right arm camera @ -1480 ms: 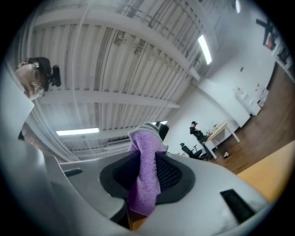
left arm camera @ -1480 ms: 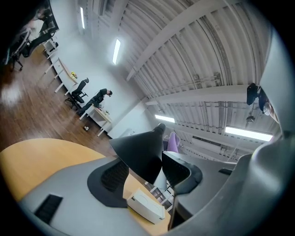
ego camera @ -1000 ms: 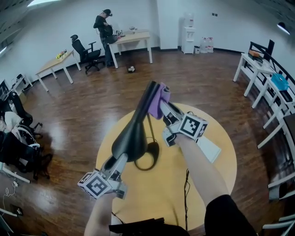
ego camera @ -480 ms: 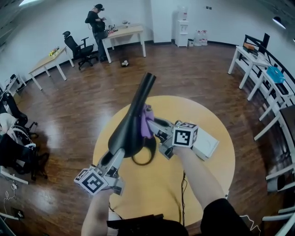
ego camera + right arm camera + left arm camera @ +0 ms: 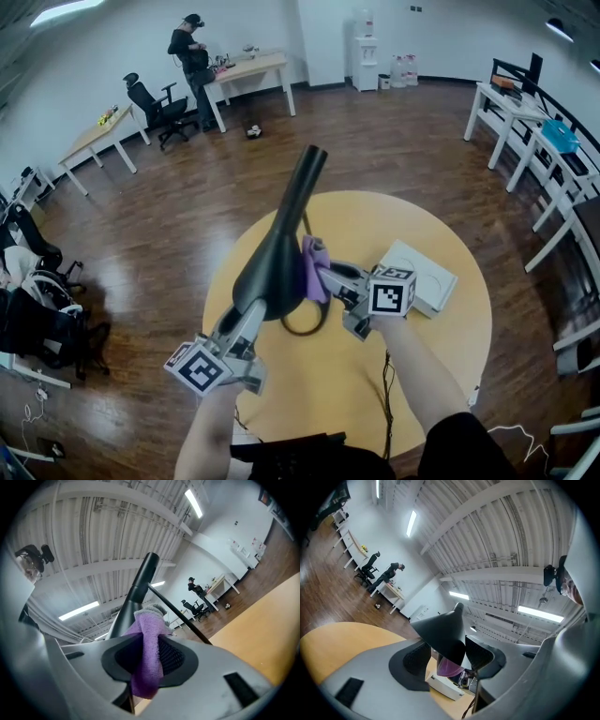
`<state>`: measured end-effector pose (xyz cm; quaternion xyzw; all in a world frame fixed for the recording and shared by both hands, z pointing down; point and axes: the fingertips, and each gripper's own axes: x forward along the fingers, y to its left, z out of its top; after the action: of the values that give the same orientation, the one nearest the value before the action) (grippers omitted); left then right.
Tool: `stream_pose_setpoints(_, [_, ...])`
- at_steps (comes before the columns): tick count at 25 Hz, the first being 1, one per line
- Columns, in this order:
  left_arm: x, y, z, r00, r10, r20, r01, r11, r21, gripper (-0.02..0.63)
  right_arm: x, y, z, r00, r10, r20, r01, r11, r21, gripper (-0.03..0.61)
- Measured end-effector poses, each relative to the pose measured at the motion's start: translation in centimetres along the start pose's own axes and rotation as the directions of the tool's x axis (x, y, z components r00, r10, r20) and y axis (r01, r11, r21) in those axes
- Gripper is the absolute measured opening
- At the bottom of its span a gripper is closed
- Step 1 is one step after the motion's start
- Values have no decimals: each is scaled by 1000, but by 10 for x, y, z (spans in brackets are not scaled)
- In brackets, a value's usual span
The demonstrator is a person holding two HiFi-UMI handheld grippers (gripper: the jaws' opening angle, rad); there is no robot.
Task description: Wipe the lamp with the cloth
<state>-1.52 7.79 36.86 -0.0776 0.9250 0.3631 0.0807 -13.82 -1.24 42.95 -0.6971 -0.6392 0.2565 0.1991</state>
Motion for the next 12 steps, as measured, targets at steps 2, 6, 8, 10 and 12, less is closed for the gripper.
stream_pose_setpoints(2, [-1, 2, 5, 1000, -1, 8, 1, 1000, 0, 222, -1, 3, -6, 1000, 4, -4, -4, 1000, -1, 92])
stream_pose_setpoints(6, [-3, 9, 17, 1000, 14, 28, -14, 1000, 2, 222, -3, 9, -23, 999, 15, -48, -16, 999, -31, 92])
stream_pose_setpoints(8, [-5, 13, 18, 999, 20, 27, -19, 1000, -9, 222, -7, 11, -20, 997, -14, -70, 6, 993, -122, 92])
stream_pose_setpoints(10, [-5, 14, 19, 1000, 19, 21, -19, 1000, -13, 222, -13, 11, 3, 997, -71, -25, 63, 970, -237, 92])
stream_pose_setpoints(12, [-4, 16, 20, 1000, 19, 13, -19, 1000, -6, 227, -15, 16, 42, 989, -121, 87, 144, 927, -346, 92])
